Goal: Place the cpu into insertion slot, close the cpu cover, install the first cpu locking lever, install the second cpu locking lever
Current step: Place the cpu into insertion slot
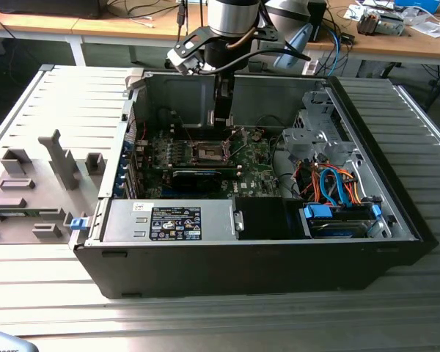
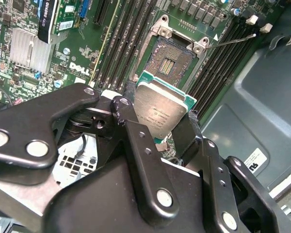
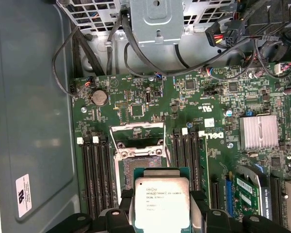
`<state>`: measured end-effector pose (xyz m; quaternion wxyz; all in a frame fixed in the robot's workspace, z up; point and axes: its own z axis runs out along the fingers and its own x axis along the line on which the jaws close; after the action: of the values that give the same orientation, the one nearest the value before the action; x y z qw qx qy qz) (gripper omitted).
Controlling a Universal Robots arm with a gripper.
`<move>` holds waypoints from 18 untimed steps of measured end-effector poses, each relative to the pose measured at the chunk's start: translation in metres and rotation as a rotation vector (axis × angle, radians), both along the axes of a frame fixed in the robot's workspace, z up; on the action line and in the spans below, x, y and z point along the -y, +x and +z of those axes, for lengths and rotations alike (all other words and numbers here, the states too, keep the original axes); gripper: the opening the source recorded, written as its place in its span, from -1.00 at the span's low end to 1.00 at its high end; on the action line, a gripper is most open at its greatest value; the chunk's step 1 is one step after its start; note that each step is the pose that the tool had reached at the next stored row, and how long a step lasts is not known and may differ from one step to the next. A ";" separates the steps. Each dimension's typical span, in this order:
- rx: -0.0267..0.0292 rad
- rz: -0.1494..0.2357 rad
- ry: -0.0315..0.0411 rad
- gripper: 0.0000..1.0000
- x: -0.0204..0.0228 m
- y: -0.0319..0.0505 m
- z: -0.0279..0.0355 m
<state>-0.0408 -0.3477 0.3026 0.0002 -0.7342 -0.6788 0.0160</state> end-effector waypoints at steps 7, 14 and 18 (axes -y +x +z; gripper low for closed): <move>0.0000 -0.004 0.0000 0.09 0.0000 0.0001 0.0000; 0.0000 -0.014 0.0000 0.09 0.0000 0.0000 -0.0001; 0.0000 -0.022 0.0001 0.09 0.0000 0.0000 -0.0001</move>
<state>-0.0408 -0.3477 0.3025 0.0004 -0.7415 -0.6707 0.0159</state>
